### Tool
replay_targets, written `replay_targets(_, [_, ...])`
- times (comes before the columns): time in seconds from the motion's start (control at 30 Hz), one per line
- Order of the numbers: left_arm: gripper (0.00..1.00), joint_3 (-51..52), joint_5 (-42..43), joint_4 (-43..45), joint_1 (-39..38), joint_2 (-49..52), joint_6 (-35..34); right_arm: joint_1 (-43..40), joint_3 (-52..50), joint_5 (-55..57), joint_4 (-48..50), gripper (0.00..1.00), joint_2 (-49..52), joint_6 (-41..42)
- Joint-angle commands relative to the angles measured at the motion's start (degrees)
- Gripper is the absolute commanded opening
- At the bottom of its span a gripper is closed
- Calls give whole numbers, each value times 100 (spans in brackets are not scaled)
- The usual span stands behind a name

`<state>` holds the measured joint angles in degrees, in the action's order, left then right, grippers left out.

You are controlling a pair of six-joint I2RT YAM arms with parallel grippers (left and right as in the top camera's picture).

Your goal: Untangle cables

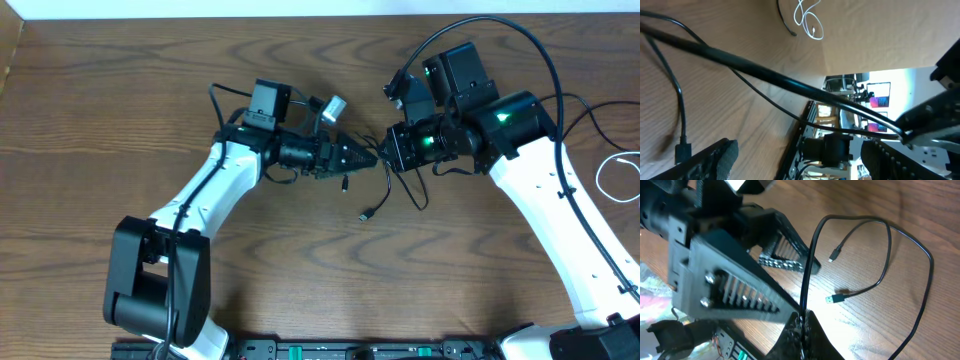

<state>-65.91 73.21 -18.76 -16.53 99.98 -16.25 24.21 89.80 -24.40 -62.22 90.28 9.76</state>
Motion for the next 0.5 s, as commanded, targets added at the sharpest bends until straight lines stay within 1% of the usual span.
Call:
replay_targets(0.0, [84, 11, 142, 50, 155, 44, 92, 26, -35, 17, -22, 1, 11, -127])
replay_targets(0.13, [83, 11, 140, 474, 168, 44, -407, 26, -35, -160, -20, 1, 11, -129])
replay_targets(0.33, [83, 11, 125, 1480, 168, 44, -1550, 28, -35, -199, -39, 1, 11, -129])
replay_targets(0.47, [84, 11, -20, 1882, 168, 44, -2277, 28, -35, -234, -33, 1, 11, -129])
